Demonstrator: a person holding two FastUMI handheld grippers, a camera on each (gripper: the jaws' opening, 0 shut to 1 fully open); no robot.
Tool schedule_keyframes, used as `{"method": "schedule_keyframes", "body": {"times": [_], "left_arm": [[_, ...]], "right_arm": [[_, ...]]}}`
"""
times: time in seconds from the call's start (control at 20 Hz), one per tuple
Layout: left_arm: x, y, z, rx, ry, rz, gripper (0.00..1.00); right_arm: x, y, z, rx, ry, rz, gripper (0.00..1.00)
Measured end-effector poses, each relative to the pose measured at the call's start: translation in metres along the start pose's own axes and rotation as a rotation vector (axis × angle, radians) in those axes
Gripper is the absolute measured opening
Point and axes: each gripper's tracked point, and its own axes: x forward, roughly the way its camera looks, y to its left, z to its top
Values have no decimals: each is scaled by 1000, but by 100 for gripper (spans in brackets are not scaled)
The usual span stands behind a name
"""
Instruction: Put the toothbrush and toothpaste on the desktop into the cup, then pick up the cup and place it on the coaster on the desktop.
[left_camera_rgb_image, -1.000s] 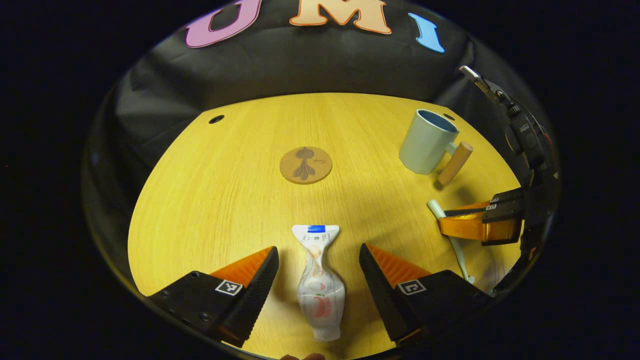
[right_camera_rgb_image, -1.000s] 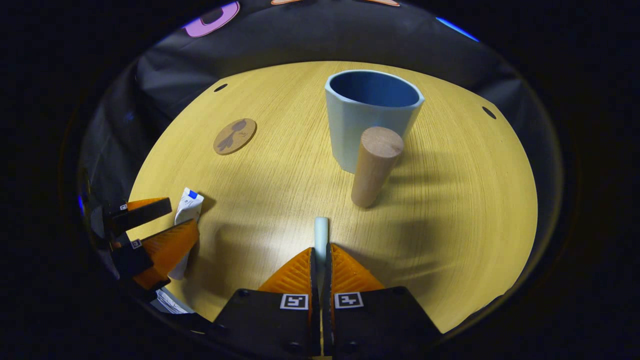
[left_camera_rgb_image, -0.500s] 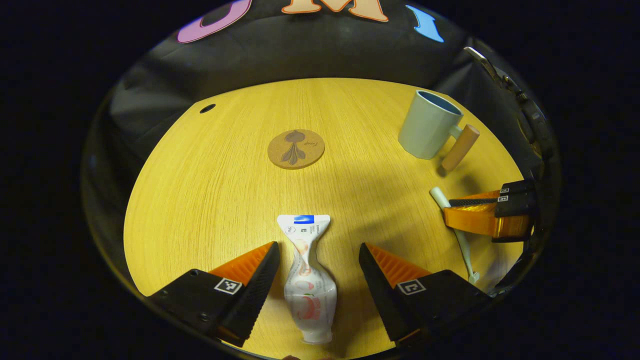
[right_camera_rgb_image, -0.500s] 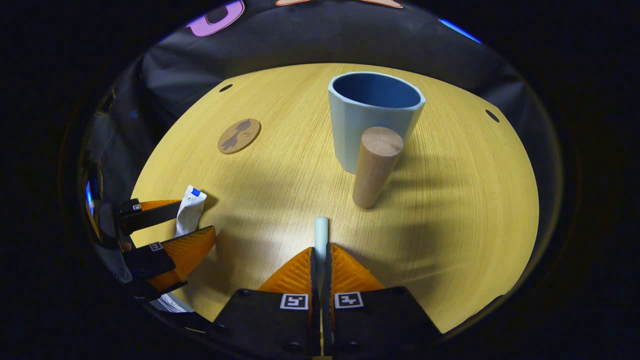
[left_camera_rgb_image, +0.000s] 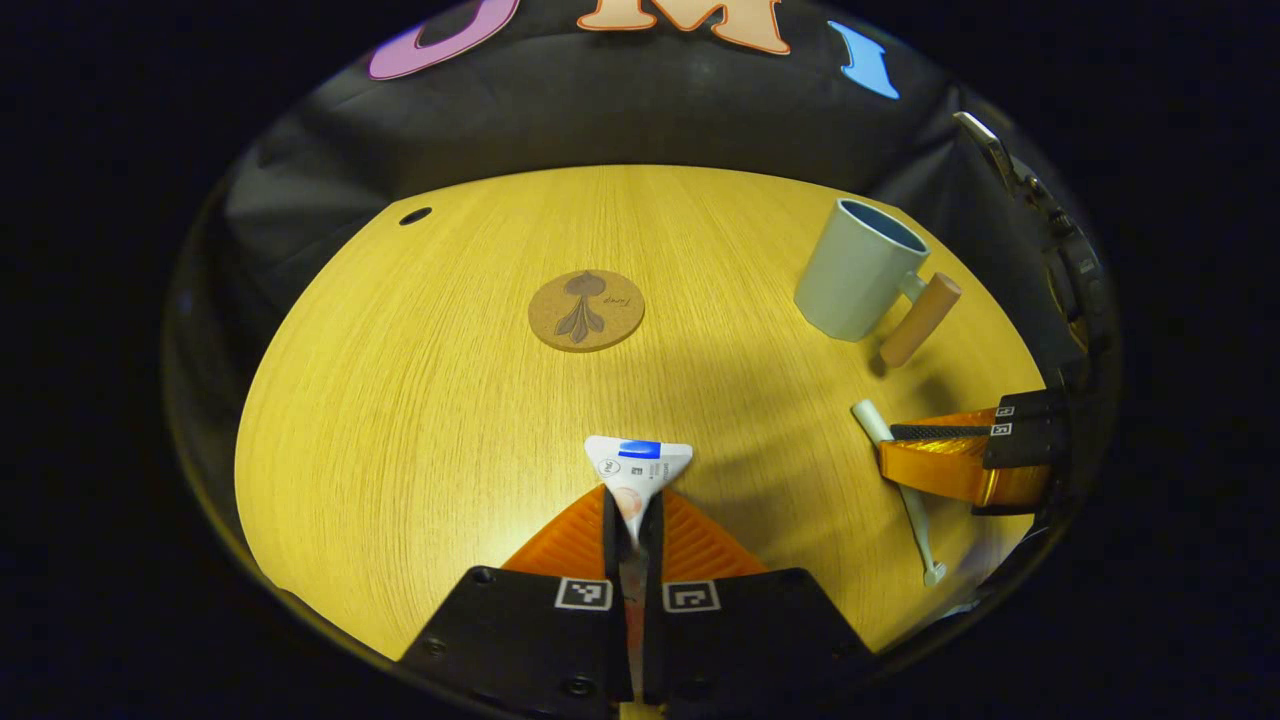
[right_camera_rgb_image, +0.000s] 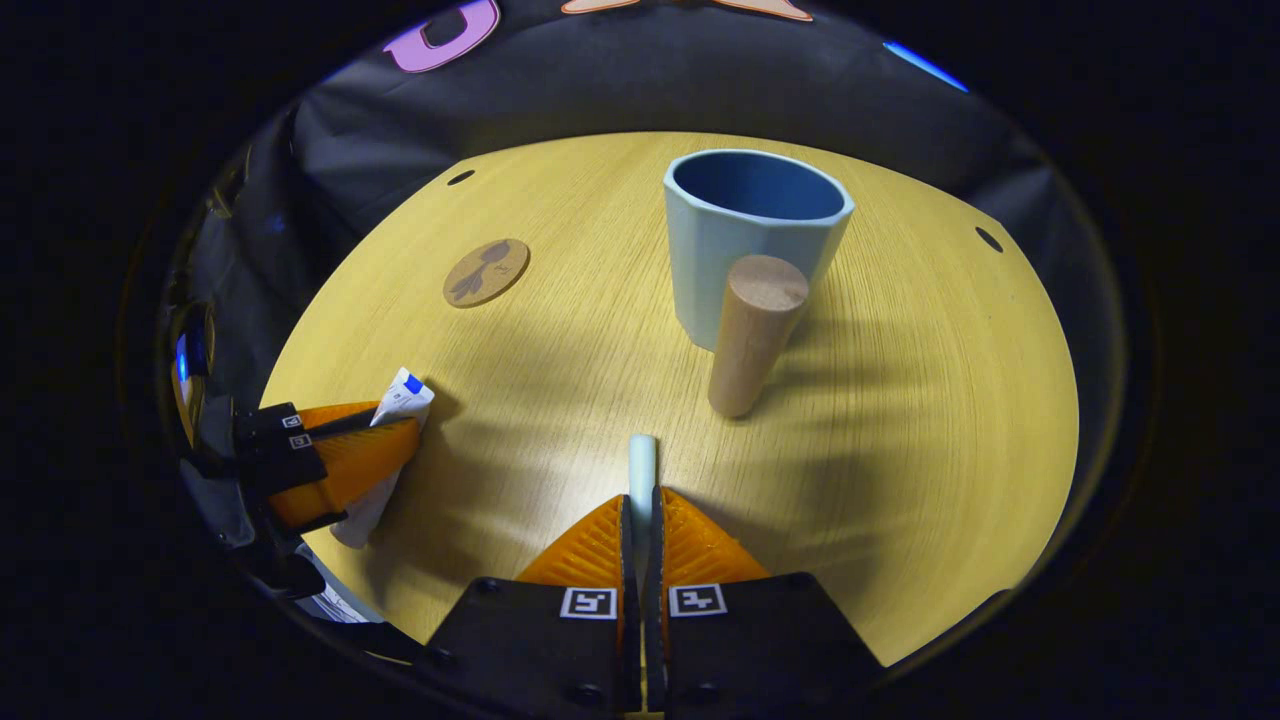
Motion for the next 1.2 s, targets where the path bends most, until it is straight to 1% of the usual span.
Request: {"method": "schedule_keyframes", "body": {"times": [0.1,0.3,0.55,0.65,0.85,1.0,1.1,1.2], "left_arm": [[-1,-1,2,-12,0,-16,0],[0,-2,-1,-66,18,-37,0],[2,-3,-3,-89,42,-40,0],[1,-3,-1,-94,41,-44,0],[-1,-3,1,-97,39,-46,0],[-2,-3,3,-106,46,-45,0],[-3,-3,4,-106,45,-44,0],[-2,-4,2,-107,51,-49,0]], "right_arm": [[-1,3,1,12,-10,31,5],[-13,6,14,30,-65,68,5],[-31,19,30,56,-132,124,5],[-42,18,41,71,-170,134,5],[-68,12,77,102,-272,156,5],[-87,8,113,121,-364,167,4],[-99,7,139,130,-438,187,5],[-112,1,166,126,-521,189,4]]}}
